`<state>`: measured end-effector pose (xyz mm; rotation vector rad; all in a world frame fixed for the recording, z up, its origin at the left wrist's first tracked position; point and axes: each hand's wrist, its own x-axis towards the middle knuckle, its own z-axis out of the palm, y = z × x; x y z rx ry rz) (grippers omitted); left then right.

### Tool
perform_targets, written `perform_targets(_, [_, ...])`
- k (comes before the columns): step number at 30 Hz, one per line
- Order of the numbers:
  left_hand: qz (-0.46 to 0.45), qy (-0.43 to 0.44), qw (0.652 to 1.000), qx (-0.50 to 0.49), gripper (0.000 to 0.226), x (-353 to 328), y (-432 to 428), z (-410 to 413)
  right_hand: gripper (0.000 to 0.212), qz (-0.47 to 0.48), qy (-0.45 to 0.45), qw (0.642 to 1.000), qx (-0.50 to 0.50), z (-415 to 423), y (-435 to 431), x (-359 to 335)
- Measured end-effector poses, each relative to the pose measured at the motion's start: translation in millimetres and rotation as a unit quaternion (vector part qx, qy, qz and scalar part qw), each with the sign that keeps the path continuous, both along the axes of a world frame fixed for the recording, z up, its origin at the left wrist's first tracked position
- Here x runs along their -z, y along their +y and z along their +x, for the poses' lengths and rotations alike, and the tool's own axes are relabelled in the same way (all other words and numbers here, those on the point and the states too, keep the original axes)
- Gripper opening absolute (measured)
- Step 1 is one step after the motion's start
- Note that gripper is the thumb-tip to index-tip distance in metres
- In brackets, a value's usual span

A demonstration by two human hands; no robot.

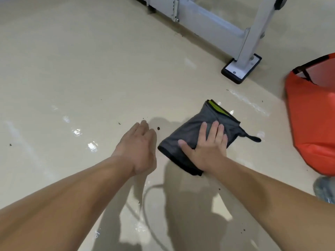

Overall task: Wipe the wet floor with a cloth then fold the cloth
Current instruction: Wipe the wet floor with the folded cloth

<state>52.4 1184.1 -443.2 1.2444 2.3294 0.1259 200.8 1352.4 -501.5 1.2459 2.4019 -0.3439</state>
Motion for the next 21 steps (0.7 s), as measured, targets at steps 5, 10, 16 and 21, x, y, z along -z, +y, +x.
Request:
perform_targets(5, [0.023,-0.018,0.995,-0.093,0.050,-0.5,-29.6,-10.3,0.109,0.037,0.027,0.998,0.039,-55.6,17.1,11.3])
perform_targets(10, [-0.003,-0.034,0.991,-0.131,0.050,-12.2,-63.6,-16.3,0.100,0.043,0.054,0.997,0.024,-78.9,-26.8,15.2])
perform_targets(16, [-0.003,-0.041,0.988,-0.150,0.060,-18.2,-81.0,-10.9,0.099,0.038,0.130,0.978,-0.160,-80.7,-105.5,23.8])
perform_targets(21, [0.029,-0.063,0.990,-0.119,0.032,0.1,-54.0,7.1,0.093,0.047,0.112,0.973,-0.197,-53.0,-54.5,23.1])
